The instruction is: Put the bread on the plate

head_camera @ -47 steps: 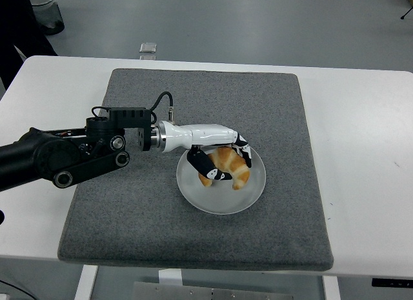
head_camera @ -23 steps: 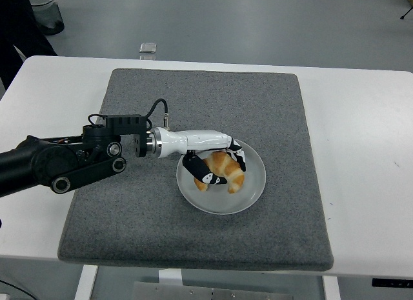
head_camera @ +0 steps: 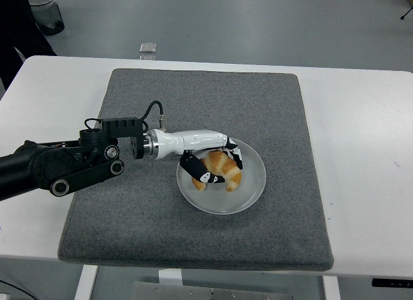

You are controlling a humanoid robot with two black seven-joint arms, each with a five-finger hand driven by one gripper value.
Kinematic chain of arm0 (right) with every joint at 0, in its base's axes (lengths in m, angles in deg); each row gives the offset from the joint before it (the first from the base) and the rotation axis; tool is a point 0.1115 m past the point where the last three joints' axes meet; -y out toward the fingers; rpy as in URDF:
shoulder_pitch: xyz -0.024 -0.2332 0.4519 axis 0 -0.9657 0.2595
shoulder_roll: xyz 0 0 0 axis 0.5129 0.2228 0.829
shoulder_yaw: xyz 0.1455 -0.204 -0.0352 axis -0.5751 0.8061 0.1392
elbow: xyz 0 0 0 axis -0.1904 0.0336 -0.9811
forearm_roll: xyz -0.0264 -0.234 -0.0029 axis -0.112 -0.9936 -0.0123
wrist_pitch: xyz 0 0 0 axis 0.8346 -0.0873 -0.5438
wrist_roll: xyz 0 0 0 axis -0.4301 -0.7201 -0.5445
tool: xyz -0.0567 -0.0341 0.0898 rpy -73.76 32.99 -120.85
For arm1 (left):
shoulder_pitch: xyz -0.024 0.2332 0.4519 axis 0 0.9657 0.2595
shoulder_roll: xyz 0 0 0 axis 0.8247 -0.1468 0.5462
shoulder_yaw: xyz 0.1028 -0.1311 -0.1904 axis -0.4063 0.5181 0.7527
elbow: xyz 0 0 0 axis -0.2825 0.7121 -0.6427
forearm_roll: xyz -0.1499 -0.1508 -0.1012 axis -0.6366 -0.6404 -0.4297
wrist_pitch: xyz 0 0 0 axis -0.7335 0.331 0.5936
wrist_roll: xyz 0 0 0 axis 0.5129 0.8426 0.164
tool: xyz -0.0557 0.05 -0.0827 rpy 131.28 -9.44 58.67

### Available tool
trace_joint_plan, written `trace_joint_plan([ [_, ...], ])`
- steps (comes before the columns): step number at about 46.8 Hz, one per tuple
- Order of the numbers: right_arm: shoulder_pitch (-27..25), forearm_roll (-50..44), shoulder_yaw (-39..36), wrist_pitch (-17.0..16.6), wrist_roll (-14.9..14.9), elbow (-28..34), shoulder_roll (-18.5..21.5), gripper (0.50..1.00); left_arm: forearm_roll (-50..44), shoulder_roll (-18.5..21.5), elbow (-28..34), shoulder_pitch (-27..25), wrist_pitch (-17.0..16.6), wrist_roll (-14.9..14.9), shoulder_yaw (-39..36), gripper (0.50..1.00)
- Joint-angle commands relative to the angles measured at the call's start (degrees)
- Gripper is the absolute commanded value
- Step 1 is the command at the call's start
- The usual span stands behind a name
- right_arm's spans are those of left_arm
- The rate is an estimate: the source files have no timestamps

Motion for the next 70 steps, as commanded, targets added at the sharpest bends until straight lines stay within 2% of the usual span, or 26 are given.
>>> trace_joint_plan([
  [1,0.0,0.01,0.0,0.0,0.0,-0.01,0.0,0.93,-0.08,0.09,0.01,0.02,-0.09,0.03,-0.01,0.591],
  [7,0.0,0.01,0.0,0.0,0.0,-0.01,0.0,0.93,-0.69,0.09,0.01,0.02,-0.18,0.03,0.08,0.707],
  [20,0.0,-0.08,0.0,0.0,0.0,-0.01,0.0,0.93,-3.33,0.18,0.09,-0.07,-0.09,0.03,0.08,0.784],
  [23,0.0,-0.08,0.0,0.0,0.0,-0.01,0.0,0.93,-3.86,0.26,0.09,-0.16,-0.09,0.12,0.17,0.838],
  [30,0.0,-0.08,0.0,0.0,0.0,-0.01,0.0,0.93,-6.32,0.44,0.09,-0.25,-0.01,0.12,0.17,0.928],
  [35,0.0,-0.08,0.0,0.0,0.0,-0.01,0.0,0.93,-7.02,0.79,0.09,-0.34,0.08,0.12,0.26,0.964],
  [41,0.0,-0.08,0.0,0.0,0.08,-0.01,0.0,0.932,-7.64,1.41,0.18,-0.42,0.35,0.03,0.26,0.986],
  [53,0.0,-0.08,0.0,0.0,0.0,-0.01,0.0,0.93,-9.22,2.64,0.09,-1.48,0.78,0.03,1.22,0.99],
  [70,0.0,-0.08,0.0,0.0,0.0,-0.01,0.0,0.93,-22.66,6.77,-1.13,-9.82,2.9,0.03,1.84,0.99],
])
